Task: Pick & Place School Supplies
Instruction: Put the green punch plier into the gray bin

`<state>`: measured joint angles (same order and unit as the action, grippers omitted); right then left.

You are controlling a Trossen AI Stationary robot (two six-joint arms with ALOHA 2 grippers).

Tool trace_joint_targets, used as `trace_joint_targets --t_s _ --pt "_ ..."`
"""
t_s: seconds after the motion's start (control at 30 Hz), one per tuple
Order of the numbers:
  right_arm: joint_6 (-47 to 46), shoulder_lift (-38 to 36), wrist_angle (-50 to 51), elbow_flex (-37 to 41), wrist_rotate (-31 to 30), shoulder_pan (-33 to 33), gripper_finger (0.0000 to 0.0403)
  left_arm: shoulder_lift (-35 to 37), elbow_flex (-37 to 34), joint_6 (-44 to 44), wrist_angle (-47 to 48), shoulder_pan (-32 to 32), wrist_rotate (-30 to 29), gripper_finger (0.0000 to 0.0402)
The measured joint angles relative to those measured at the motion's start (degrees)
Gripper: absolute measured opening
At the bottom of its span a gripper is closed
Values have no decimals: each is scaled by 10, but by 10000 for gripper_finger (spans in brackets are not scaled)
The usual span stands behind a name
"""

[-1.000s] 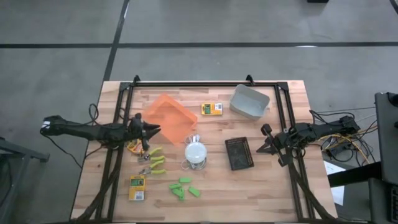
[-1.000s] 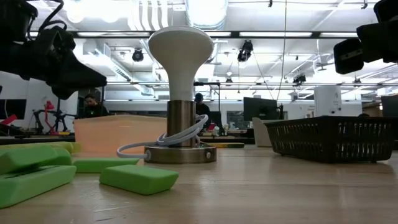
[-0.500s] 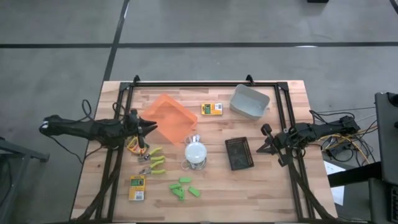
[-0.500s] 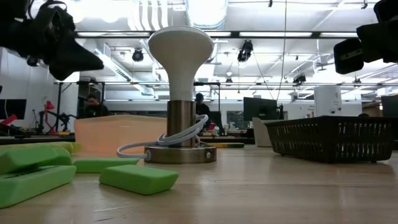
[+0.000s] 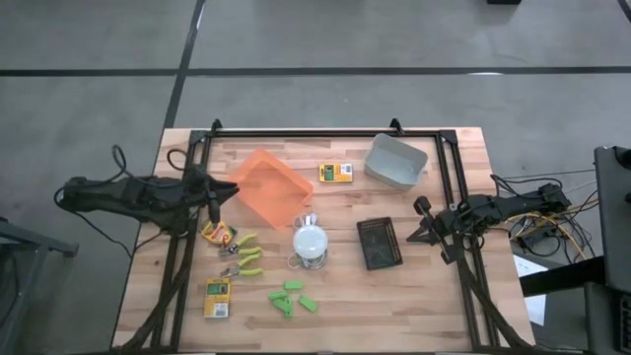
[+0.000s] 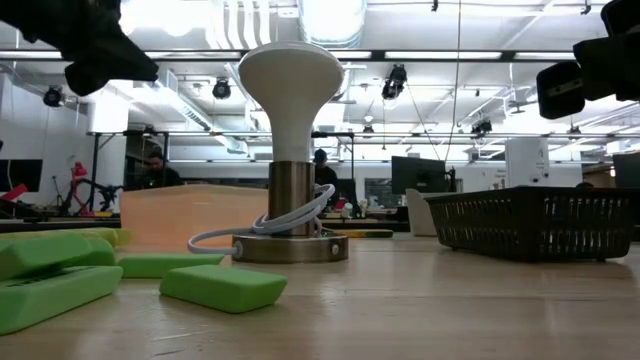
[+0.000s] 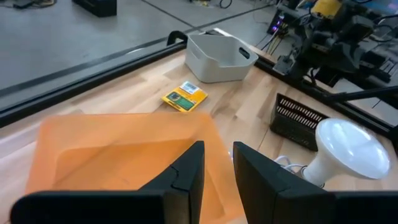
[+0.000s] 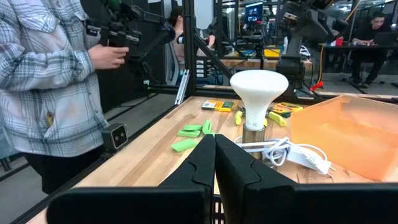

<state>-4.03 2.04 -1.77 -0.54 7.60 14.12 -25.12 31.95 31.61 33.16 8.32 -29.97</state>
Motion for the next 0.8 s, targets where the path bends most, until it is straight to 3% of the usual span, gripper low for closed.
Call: trace_joint_targets --t_s 0.23,0.43,0.6,0.8 --pt "0 0 0 0 0 0 8 -21 23 -3 -6 0 53 90" --pt "0 0 0 0 0 0 8 -20 21 6 -27 0 57 90" --pt "0 0 0 0 0 0 8 -20 17 72 -27 0 57 90" --pt "0 0 0 0 0 0 8 -30 15 63 -25 0 73 103"
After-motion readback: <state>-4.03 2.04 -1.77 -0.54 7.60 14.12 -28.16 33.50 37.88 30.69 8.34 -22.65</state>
